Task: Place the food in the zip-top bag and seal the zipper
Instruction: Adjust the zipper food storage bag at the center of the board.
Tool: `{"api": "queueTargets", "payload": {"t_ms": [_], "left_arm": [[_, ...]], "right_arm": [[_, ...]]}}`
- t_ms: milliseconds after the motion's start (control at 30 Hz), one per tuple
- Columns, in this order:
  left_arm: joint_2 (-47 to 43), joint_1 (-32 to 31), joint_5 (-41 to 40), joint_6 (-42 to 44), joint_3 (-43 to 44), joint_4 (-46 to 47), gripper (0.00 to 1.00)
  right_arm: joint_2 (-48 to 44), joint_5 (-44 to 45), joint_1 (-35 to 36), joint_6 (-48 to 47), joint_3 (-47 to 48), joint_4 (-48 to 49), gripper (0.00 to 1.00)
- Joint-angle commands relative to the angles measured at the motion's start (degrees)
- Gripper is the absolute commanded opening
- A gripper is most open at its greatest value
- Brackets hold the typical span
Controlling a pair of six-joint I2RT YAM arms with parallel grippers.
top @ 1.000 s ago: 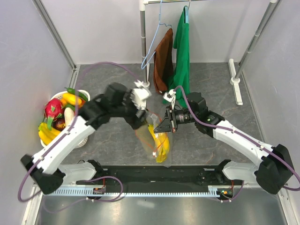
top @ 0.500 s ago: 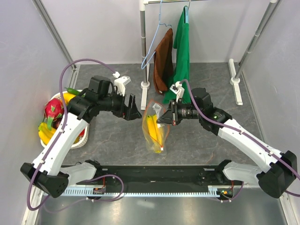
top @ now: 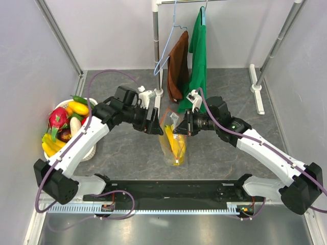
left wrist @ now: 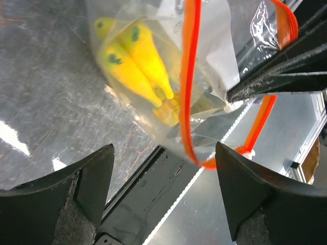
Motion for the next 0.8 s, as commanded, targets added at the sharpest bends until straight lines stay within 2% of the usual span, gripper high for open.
{"api": "queueTargets", "payload": {"t_ms": [0,67,100,167,200,233,300,367,400,567,600,767], "left_arm": [[3.0,-2.2,0.5,-1.9,2.8,3.7,0.84],[4.4,-3.1,0.8,-1.8,3.3,4.0,0.77],[4.8,-3.2,1.0,-1.3,3.8,3.9,0.61],[5.2,-3.2,1.3,-0.4,4.2,3.7,0.42],[5.2,-3.2,1.6,0.9,4.9,3.0,0.35],[5.1,-3.2,1.8,1.1,5.2,2.4,0.2],[4.1,-3.2,2.4,1.3,5.7,1.8,0.09],[3.3,-3.2,3.3,1.1,5.6,1.8,0.05],[3.2,-3.2,3.5,1.0,5.2,1.8,0.03],[3.0,-3.2,3.8,1.3,5.1,1.8,0.02],[2.9,-3.2,3.9,1.3,5.2,1.8,0.02],[3.2,-3.2,3.3,1.3,5.9,1.5,0.02]], "right_arm": [[0.8,0.8,-0.1,-0.1,1.6,1.2,0.0],[1.0,1.1,-0.1,-0.5,1.8,0.6,0.01],[1.1,1.5,-0.1,-1.2,2.0,-0.3,0.01],[1.1,2.2,-0.1,-2.4,2.9,-1.6,0.05],[1.1,2.8,-0.1,-4.3,3.3,-3.8,0.1],[1.1,4.4,-0.1,-5.4,3.7,-5.2,0.22],[1.1,6.7,-0.2,-8.5,5.3,-9.9,0.33],[1.4,8.2,-0.5,-10.0,6.4,-12.4,0.38],[1.5,8.1,-0.9,-10.3,6.7,-13.9,0.47],[2.3,8.7,-1.5,-10.7,9.3,-15.6,0.49],[2.6,8.3,-1.8,-10.8,10.1,-16.7,0.53],[4.0,6.2,-2.2,-12.7,16.6,-20.8,0.52]]}}
